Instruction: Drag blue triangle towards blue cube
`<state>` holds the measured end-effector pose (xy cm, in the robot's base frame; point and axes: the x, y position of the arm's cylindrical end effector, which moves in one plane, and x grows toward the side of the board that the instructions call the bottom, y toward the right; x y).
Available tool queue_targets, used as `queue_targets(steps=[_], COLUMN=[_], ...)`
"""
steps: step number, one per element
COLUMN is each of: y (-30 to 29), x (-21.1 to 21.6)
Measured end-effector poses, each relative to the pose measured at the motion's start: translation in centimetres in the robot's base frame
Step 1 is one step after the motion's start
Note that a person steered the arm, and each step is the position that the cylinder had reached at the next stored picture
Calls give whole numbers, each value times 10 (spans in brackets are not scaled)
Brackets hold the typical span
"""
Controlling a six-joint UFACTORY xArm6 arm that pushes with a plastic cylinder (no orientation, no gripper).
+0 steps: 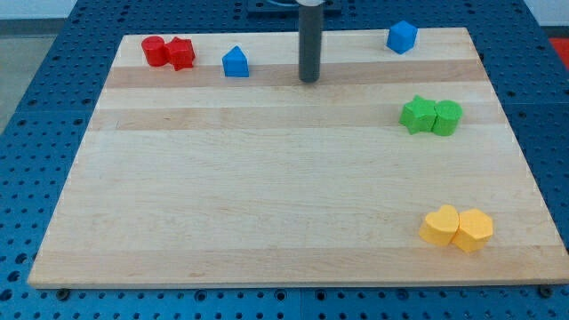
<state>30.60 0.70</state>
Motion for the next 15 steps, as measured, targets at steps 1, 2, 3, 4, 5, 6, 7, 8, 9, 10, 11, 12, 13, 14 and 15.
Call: queue_targets(steps=[1, 2, 3, 4, 5, 6, 7, 8, 9, 10, 11, 12, 13, 14, 15], y=[-34, -64, -87, -104, -115, -115, -115, -115, -115, -116, -116, -116, -116, -116, -111], x=[5, 7, 7, 7, 5, -4, -23, -33, -43, -54, -63, -75, -87, -89, -86])
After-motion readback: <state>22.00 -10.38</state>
